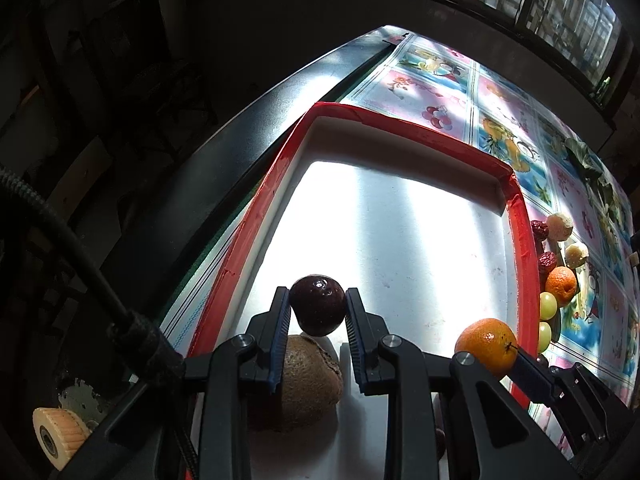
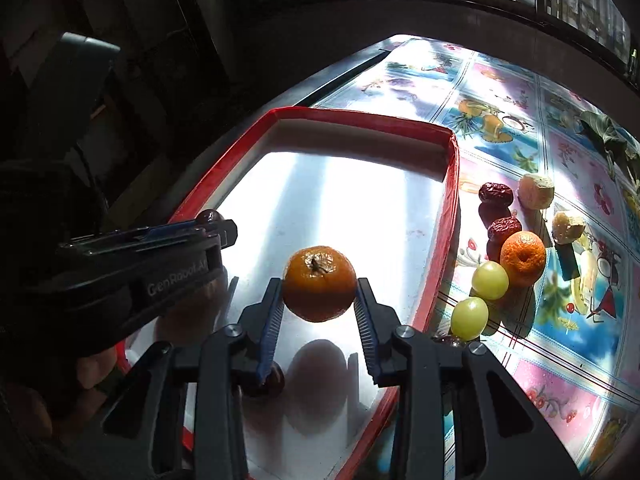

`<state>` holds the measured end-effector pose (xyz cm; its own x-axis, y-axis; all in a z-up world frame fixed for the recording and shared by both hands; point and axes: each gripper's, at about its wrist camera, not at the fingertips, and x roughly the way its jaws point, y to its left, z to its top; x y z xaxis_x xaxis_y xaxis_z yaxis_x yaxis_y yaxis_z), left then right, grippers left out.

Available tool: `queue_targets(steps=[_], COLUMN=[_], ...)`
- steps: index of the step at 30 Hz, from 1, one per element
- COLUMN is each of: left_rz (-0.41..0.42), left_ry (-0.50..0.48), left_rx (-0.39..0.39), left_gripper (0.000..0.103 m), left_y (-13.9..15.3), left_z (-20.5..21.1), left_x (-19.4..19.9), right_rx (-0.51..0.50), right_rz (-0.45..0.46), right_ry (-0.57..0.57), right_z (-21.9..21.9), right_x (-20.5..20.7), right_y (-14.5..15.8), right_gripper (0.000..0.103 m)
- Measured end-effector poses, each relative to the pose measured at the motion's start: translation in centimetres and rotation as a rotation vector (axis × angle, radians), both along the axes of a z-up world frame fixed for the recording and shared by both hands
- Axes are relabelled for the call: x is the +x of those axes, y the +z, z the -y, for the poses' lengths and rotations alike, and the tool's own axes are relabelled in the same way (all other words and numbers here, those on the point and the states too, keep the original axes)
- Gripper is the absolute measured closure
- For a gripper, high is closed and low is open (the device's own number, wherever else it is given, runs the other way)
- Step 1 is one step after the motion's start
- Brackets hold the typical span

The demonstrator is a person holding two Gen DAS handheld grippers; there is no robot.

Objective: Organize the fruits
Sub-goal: 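Open both grippers to drop the tangerine and red plum into the tray, then lift both open grippers away from the tray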

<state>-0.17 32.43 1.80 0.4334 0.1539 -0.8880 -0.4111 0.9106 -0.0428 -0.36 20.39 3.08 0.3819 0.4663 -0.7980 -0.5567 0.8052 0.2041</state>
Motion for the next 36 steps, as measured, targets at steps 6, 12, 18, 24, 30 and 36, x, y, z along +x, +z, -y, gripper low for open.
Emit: queue_targets(steps=[6,12,18,24,30,36], left_rz=[-0.018,-0.015,0.023,0.055,0.094,0.088], left_ry=[-0.007,-0.003,0.009,-0.001,-0.067,-0.187], left_rx=[0.021,-0.008,-0.001,-0.008,-0.041,-0.057], left_gripper=[0.076,0.058,0.052,0.046,0.043,0.042], left_y=[-0.5,-0.3,1.0,2.4,3.8,4.2], left_z=[0.0,-0.2,0.1,1.6,5.0,10.5], left_x=[0.5,0.3,-0.7,-1.7,-2.6,-2.7], right_rx=[-0.039,-0.036,-0.003,0.053,0.083,0.083], right_rz=[-0.028,-0.033,-0.011,0.026,0.067,0.044], right_ry=[0.018,0.025,0.002,-0.056,-0.202,-0.400], right_z=[-0.9,-0.8,1.1,5.2,12.0,19.4], right_x=[0.1,-0.3,-1.6,-3.3,-4.6,-5.0], right_y=[-1.5,-1.5,-0.1,2.0,3.2,2.3], right_gripper=[0.065,0.046,0.042,0.040,0.034,0.033])
